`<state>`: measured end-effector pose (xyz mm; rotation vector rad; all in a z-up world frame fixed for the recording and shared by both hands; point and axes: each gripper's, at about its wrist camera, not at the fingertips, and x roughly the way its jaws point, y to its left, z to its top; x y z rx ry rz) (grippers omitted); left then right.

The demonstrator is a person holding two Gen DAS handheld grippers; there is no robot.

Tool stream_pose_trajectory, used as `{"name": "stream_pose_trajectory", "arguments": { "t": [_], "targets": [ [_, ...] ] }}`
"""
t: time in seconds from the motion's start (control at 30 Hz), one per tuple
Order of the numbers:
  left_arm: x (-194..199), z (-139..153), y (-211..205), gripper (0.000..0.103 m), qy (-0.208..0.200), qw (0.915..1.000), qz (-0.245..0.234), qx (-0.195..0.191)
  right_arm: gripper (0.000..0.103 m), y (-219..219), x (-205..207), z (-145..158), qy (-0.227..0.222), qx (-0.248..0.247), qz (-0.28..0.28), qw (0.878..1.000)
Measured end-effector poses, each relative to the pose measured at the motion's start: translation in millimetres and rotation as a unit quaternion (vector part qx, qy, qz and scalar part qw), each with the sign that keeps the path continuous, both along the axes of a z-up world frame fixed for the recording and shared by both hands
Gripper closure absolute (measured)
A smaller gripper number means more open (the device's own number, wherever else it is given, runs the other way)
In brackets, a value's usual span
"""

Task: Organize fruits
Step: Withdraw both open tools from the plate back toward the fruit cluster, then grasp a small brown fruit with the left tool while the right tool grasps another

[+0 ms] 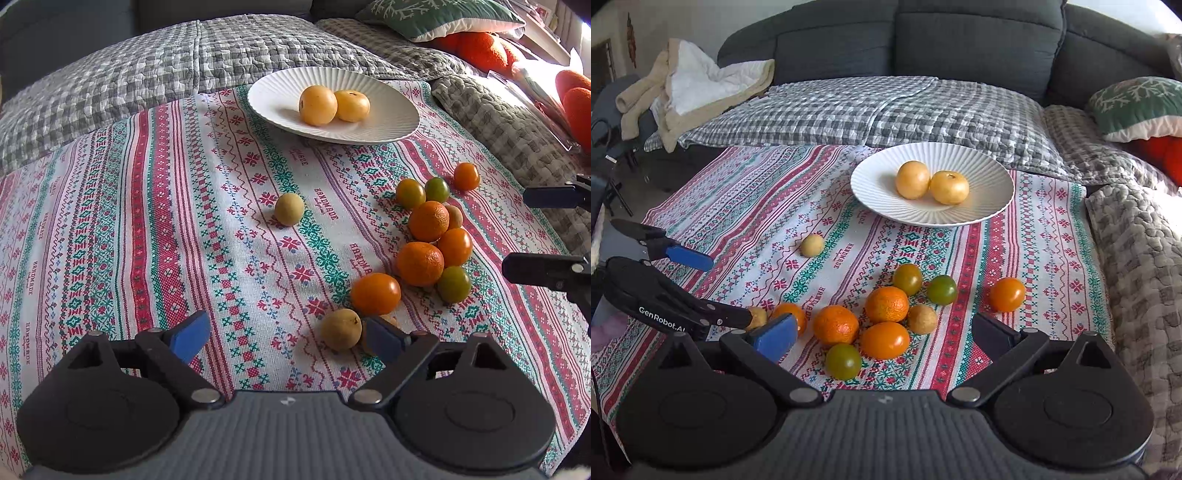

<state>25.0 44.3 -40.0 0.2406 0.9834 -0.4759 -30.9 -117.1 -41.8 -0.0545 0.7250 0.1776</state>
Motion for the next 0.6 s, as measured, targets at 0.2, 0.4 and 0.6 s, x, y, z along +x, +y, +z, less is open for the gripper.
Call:
{"name": "stream_pose_trajectory", "arguments": {
  "t": [0.2,0.4,0.6],
  "targets": [
    [1,-5,2,0.039,0.021,0.9992,-0.022,-0.024,0.003,16,-2,-4,0.006,0.004,0.043,0.999],
    [-2,-8,-8,0.063,0.025,0.9977,-0.051,-0.037,0.004,30,-4,-8,0.008,0.010,0.079,0.997],
    [-6,-10,-14,0.086,0.033,0.9957,-0.073,-0.047,0.010,39,-4,-14,0.017,0.003,0.101,0.995]
  ]
}}
